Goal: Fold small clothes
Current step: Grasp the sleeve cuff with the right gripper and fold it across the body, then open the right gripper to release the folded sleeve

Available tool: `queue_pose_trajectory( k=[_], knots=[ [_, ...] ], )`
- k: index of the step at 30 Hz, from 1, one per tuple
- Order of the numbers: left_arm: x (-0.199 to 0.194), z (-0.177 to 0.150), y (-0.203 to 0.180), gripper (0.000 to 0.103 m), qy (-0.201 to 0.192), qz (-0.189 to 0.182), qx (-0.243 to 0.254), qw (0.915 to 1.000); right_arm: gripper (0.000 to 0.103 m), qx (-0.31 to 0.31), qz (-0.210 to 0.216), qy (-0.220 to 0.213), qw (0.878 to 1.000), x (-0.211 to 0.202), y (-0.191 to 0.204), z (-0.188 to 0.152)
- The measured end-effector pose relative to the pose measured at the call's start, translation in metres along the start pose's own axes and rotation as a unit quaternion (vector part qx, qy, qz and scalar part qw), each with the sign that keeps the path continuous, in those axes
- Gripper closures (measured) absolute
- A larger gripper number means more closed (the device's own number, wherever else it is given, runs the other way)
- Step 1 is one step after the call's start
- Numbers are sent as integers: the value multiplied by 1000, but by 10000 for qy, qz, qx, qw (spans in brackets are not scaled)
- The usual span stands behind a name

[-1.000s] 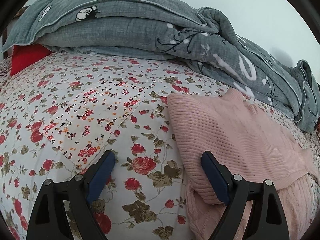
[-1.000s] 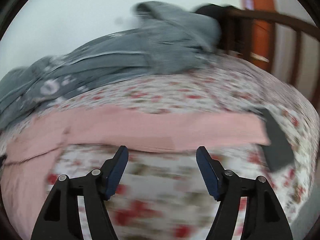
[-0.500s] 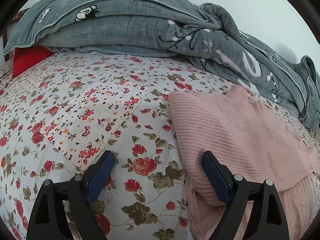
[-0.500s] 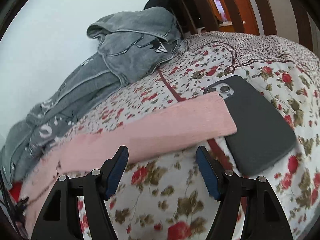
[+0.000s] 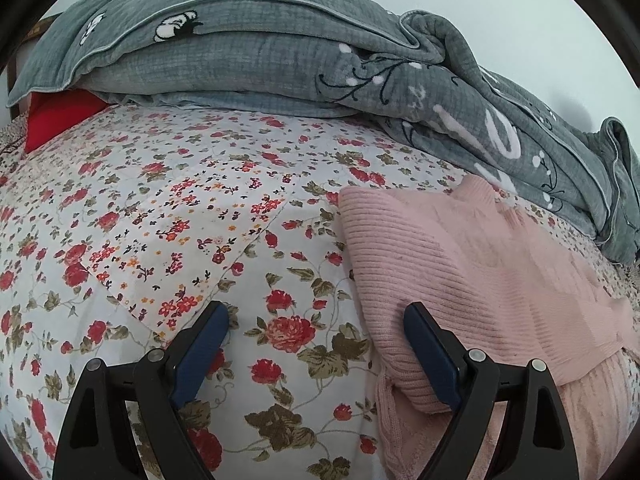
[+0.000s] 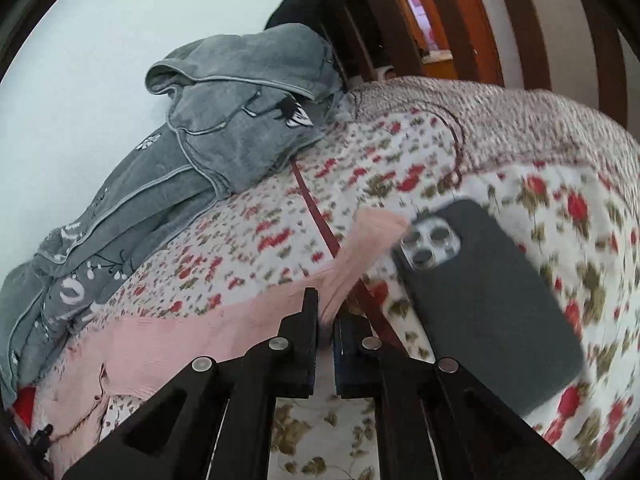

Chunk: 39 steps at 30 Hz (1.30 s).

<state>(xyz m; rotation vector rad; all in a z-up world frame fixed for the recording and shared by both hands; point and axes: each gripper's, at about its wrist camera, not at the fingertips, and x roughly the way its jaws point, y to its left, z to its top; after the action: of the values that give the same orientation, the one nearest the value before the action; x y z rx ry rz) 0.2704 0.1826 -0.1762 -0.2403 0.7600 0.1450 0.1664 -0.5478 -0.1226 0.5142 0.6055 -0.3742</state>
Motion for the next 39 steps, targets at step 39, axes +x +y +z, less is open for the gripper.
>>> queue_pose_trajectory(
  k=[39],
  knots=[
    [-25,-7,76,14,-769,-812,-1999,9734,88,-2728,2861,1763,9015,-3,545,-250]
  ],
)
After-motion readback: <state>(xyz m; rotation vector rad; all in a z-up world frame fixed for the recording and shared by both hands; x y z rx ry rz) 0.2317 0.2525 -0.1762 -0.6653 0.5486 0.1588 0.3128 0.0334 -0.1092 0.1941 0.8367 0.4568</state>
